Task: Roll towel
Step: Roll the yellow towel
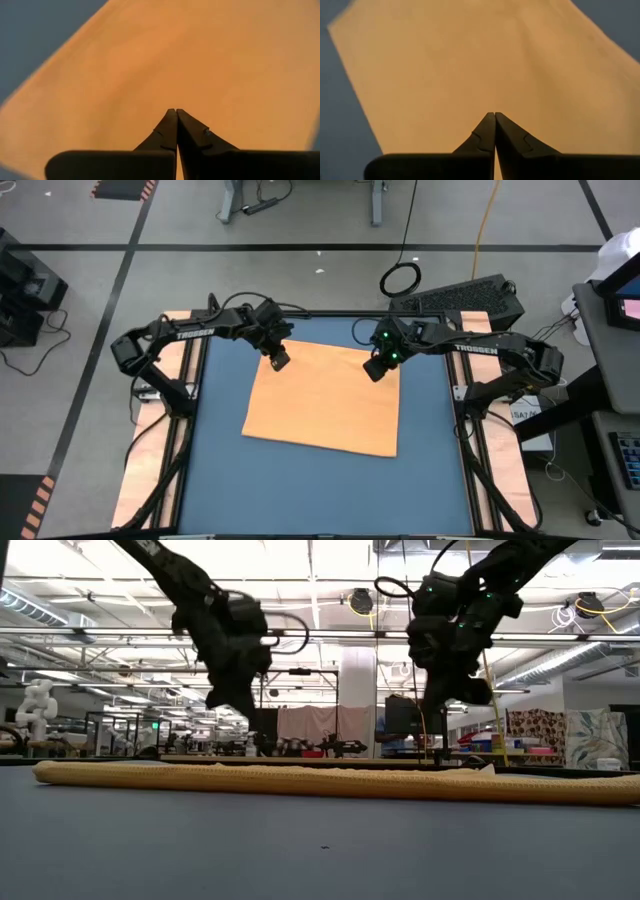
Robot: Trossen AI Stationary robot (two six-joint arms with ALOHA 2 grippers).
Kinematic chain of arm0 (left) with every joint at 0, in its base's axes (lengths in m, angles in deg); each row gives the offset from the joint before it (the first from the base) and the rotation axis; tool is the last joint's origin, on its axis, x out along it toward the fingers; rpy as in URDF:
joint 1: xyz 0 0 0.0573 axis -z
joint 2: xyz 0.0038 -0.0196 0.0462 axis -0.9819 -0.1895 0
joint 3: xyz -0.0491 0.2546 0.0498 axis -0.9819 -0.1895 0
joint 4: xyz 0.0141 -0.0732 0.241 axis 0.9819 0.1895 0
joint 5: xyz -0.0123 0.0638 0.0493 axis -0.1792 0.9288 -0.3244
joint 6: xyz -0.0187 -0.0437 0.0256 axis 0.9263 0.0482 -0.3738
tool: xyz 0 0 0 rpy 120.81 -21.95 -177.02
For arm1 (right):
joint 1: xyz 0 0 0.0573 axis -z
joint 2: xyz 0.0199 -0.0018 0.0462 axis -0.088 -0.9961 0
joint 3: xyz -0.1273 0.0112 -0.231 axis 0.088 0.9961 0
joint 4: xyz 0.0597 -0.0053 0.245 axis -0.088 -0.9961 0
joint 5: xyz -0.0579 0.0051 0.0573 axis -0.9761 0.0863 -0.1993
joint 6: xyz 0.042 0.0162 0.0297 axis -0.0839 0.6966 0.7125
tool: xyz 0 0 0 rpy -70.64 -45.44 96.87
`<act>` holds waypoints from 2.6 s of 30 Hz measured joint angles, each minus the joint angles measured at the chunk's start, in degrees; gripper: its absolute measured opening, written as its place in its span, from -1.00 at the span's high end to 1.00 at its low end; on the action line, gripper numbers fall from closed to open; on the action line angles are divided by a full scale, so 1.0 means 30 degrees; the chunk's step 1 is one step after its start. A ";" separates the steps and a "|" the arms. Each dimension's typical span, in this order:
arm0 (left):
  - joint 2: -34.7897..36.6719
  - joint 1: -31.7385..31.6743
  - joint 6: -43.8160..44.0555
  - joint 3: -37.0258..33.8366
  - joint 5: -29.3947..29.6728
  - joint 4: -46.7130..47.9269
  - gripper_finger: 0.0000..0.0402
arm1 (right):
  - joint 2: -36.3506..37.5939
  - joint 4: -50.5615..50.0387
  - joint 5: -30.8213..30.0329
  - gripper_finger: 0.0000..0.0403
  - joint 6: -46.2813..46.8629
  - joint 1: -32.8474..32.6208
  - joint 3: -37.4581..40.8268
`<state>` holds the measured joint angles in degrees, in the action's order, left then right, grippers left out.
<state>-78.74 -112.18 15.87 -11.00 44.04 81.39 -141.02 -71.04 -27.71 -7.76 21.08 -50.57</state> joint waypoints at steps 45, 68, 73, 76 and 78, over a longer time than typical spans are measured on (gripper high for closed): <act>-0.0438 1.3776 1.7916 -0.2072 0.8863 -0.0356 0.99 | 0.0625 -0.3630 -0.0117 0.98 -0.1900 -0.2598 0.0007; -0.0818 1.0277 0.8508 -0.4769 0.6629 -0.0580 0.99 | -0.1077 0.2272 -0.2169 0.98 0.9068 -0.8660 0.0015; 0.0217 1.0087 0.8611 -0.3903 0.4054 0.1849 0.96 | -0.0546 0.2460 -0.1575 0.98 0.9482 -0.8558 -0.0034; 0.1010 1.0093 0.9266 -0.3526 0.3958 0.4836 0.96 | -0.0097 0.1425 -0.1652 0.98 0.9539 -0.8171 -0.0370; 0.1583 1.0209 1.0029 -0.3520 0.4004 0.6415 0.96 | 0.0068 0.1078 -0.1684 0.98 0.9421 -0.7847 -0.0767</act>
<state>-73.99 -81.55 45.96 -21.56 56.06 100.63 -140.82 -67.81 -32.76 20.51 -2.46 -52.87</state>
